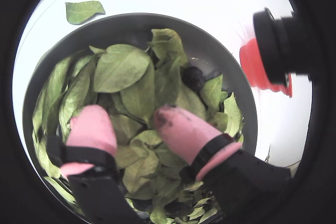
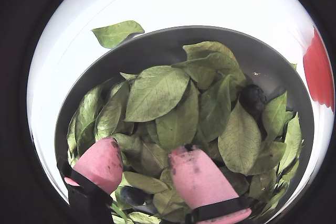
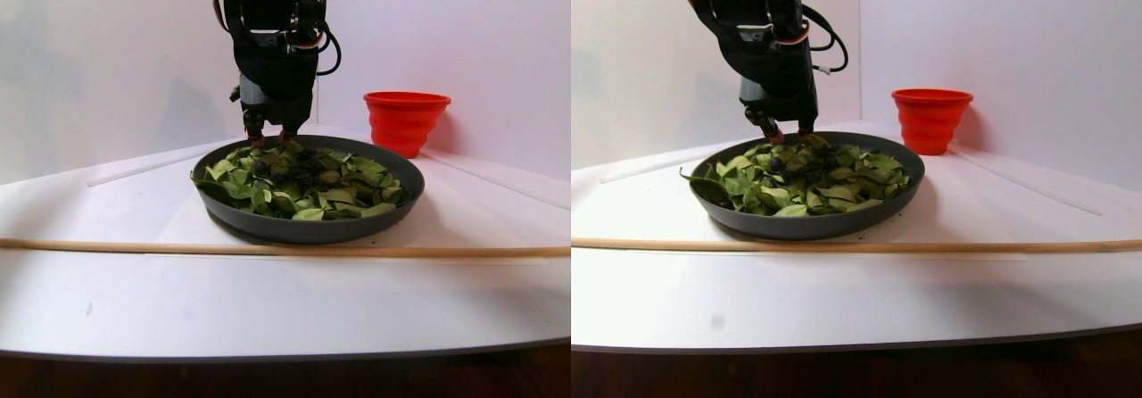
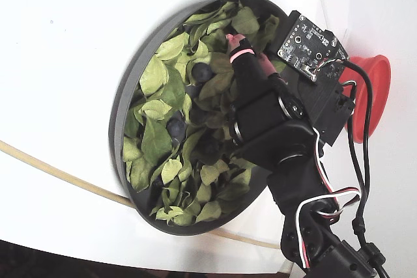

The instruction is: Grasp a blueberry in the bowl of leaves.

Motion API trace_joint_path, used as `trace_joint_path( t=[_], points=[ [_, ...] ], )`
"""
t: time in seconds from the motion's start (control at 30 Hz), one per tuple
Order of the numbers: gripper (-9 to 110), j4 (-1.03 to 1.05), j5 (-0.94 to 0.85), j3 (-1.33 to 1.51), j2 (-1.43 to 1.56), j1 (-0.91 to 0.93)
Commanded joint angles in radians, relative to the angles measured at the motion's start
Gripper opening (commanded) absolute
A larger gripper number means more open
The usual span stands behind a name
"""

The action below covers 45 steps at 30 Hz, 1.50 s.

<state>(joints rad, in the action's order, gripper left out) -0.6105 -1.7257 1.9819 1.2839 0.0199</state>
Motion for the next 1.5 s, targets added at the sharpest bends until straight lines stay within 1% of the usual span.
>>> trace_joint_path(
  t=[0.0,0.8,1.47],
  points=[
    [17,0.034,-0.061,0.006,0.089,0.015],
    [17,0.034,-0.066,0.011,0.098,0.015],
    [17,0.034,-0.060,0.074,0.183,-0.009]
  ],
)
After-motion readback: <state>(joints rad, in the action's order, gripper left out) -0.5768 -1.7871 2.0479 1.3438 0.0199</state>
